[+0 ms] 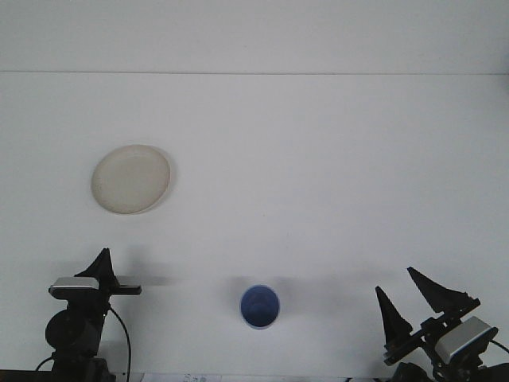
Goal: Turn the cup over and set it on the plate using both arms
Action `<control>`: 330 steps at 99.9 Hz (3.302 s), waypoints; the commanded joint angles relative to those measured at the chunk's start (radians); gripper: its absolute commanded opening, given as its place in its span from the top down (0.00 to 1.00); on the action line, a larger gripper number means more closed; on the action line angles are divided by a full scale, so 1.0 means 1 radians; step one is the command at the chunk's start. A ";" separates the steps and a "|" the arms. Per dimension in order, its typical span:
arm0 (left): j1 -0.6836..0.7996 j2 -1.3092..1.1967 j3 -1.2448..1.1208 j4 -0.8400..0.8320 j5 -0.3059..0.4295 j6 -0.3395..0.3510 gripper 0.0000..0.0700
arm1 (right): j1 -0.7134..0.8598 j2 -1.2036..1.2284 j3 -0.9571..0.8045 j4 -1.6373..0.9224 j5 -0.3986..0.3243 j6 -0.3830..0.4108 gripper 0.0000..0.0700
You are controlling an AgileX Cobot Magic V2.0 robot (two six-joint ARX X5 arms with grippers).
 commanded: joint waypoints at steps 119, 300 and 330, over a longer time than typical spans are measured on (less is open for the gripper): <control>-0.236 0.792 0.996 -0.576 0.687 -0.219 0.17 | 0.012 0.004 0.006 -0.009 0.000 -0.004 0.32; -0.819 1.449 1.322 -0.790 0.238 0.001 0.99 | 0.012 0.004 0.006 -0.084 0.000 0.008 0.32; -0.507 1.286 1.495 -0.906 -0.017 0.069 0.99 | 0.012 0.004 0.006 -0.083 0.000 0.011 0.32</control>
